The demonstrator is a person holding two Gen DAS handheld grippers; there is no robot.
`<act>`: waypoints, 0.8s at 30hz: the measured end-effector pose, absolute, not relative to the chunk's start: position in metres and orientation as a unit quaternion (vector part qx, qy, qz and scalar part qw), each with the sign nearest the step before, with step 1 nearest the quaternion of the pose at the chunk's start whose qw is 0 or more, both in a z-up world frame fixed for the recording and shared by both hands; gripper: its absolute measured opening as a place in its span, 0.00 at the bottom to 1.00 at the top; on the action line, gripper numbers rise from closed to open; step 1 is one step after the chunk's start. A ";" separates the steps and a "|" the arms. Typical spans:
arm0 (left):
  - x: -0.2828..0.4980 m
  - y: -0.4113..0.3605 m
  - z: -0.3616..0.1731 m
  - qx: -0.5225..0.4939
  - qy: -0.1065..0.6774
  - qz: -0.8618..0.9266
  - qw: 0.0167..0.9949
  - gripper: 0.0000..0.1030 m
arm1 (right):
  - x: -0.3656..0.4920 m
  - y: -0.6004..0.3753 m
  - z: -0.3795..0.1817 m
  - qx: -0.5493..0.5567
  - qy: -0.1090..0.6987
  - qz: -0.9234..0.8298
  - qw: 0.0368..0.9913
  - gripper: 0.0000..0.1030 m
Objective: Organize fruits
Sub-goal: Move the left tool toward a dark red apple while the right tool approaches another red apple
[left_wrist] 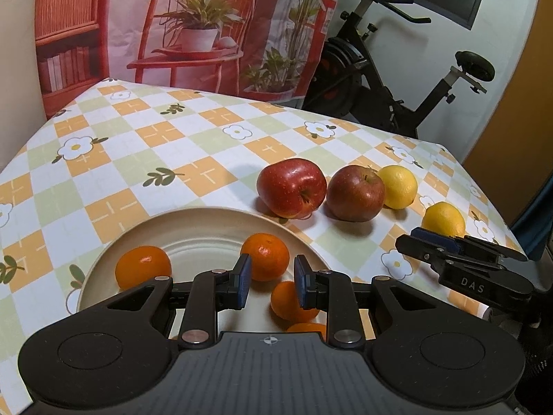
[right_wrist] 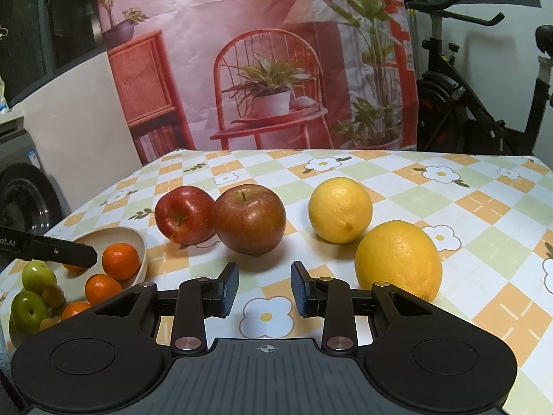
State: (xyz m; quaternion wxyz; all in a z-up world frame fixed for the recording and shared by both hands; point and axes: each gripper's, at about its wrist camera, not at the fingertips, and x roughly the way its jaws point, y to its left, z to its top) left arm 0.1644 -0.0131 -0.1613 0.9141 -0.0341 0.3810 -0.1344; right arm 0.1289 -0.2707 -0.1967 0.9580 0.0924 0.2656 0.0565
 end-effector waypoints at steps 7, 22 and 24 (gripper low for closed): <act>0.176 -0.015 -0.148 -0.045 0.362 -0.136 0.921 0.27 | 0.127 -0.271 -0.194 0.084 0.257 0.049 0.962 0.30; 0.231 -0.057 -0.126 -0.048 0.352 -0.202 0.913 0.27 | 0.161 -0.259 -0.178 0.051 0.263 0.080 0.960 0.42; 0.242 -0.067 -0.124 -0.047 0.355 -0.213 0.909 0.27 | 0.170 -0.258 -0.178 0.052 0.264 0.081 0.960 0.42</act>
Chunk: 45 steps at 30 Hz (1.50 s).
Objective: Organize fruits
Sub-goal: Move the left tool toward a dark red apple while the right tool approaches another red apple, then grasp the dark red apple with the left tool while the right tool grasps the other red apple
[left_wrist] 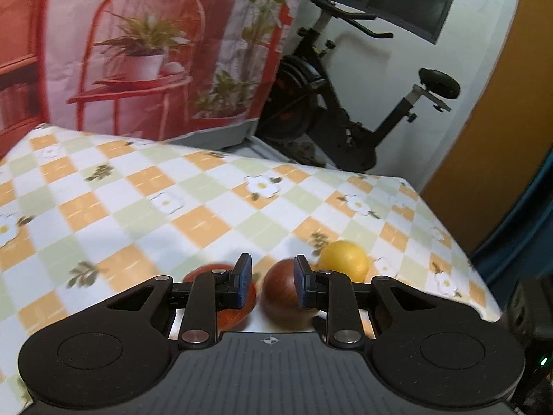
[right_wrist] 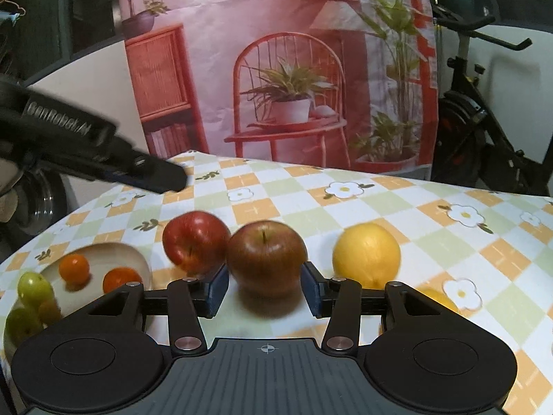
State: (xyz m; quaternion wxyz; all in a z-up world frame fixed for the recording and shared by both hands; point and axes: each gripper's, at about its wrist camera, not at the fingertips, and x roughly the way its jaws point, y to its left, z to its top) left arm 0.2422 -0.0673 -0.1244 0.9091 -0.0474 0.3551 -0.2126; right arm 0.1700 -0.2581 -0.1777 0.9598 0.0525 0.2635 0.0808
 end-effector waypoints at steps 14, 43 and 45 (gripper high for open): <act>0.283 -0.083 -0.157 -0.044 0.422 -0.232 0.875 0.27 | 0.195 -0.254 -0.188 0.041 0.280 0.071 0.956 0.57; 0.290 -0.088 -0.168 -0.062 0.465 -0.264 0.843 0.35 | 0.204 -0.255 -0.200 0.059 0.312 0.094 0.943 0.58; 0.288 -0.088 -0.169 -0.062 0.466 -0.266 0.841 0.35 | 0.199 -0.254 -0.200 0.057 0.312 0.099 0.943 0.58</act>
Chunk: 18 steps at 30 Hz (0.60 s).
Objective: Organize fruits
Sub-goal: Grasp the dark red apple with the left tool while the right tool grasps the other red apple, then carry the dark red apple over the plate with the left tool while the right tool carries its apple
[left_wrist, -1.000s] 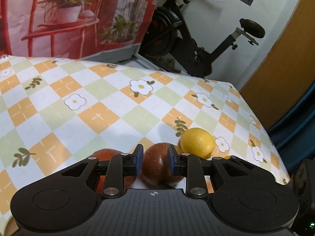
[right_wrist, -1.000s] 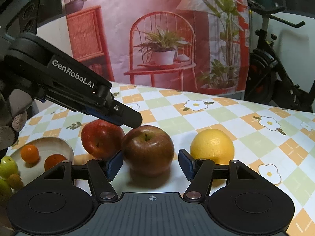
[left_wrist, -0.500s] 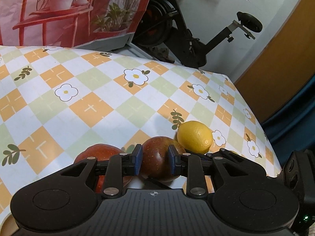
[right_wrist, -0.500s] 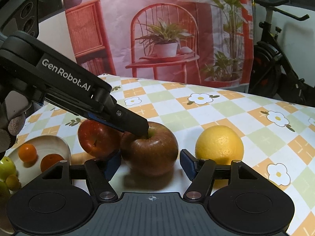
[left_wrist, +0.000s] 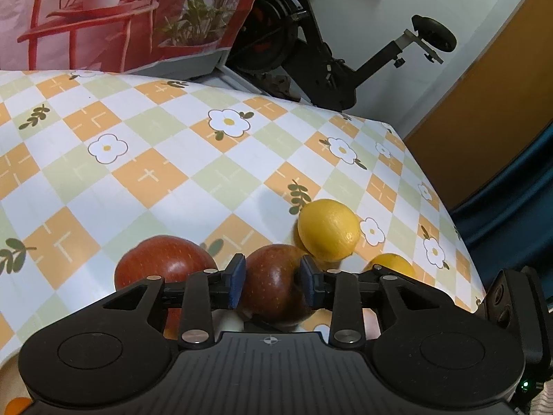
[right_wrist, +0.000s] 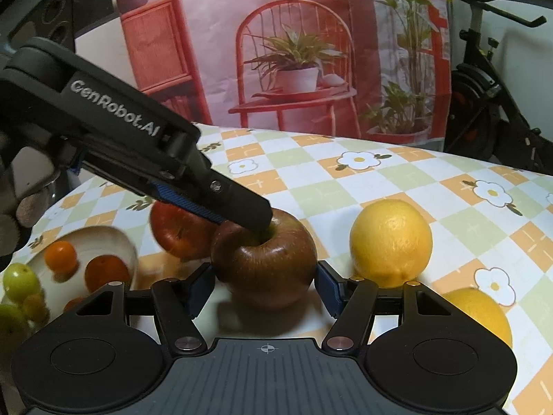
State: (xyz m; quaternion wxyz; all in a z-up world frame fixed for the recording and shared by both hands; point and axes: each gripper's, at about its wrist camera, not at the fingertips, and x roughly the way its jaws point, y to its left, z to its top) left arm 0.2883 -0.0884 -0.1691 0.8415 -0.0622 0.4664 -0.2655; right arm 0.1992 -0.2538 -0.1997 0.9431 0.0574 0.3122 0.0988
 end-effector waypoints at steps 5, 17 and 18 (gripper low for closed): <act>0.279 -0.091 -0.170 -0.054 0.466 -0.274 0.840 0.35 | 0.189 -0.255 -0.199 0.063 0.311 0.103 0.943 0.58; 0.252 -0.086 -0.171 -0.037 0.469 -0.280 0.837 0.35 | 0.166 -0.249 -0.199 0.053 0.310 0.118 0.942 0.58; 0.251 -0.085 -0.172 -0.035 0.469 -0.280 0.837 0.35 | 0.167 -0.249 -0.199 0.054 0.310 0.118 0.942 0.58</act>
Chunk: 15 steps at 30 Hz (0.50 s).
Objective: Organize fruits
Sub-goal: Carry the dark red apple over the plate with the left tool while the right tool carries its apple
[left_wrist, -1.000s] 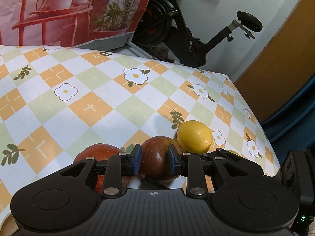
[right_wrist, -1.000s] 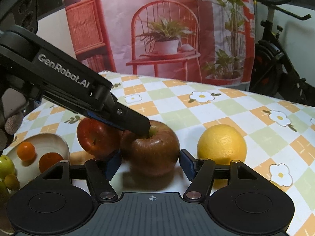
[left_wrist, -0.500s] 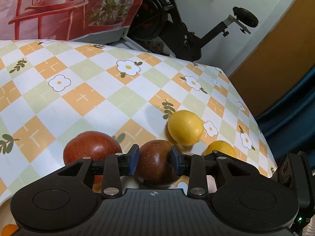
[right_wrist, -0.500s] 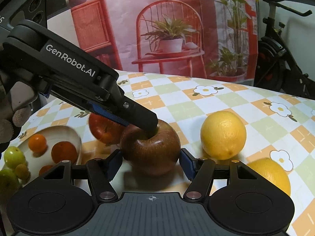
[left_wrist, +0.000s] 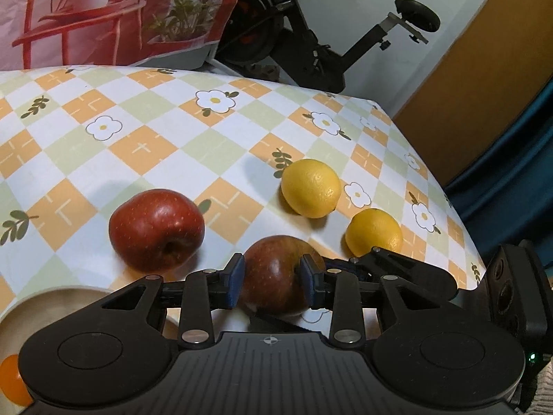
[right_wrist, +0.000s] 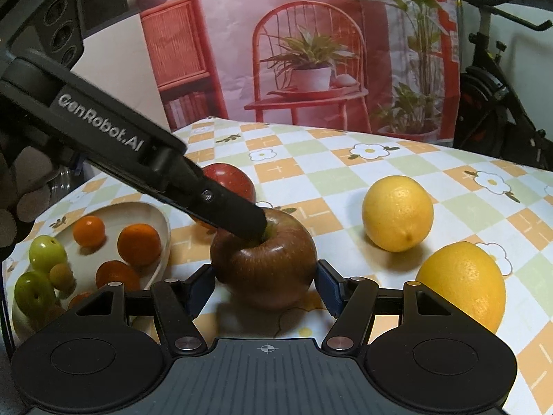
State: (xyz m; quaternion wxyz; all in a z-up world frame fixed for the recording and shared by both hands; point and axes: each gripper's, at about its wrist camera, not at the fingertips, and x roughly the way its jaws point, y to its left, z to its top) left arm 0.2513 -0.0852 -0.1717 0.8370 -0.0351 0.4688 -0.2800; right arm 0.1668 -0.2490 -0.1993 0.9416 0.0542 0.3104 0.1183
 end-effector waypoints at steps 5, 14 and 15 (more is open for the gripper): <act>0.251 -0.084 -0.173 -0.038 0.466 -0.279 0.839 0.36 | 0.166 -0.250 -0.200 0.059 0.310 0.120 0.941 0.58; 0.247 -0.087 -0.172 -0.033 0.460 -0.279 0.843 0.36 | 0.166 -0.253 -0.200 0.065 0.308 0.122 0.941 0.58; 0.246 -0.087 -0.171 -0.030 0.458 -0.280 0.843 0.36 | 0.166 -0.253 -0.201 0.066 0.307 0.121 0.942 0.58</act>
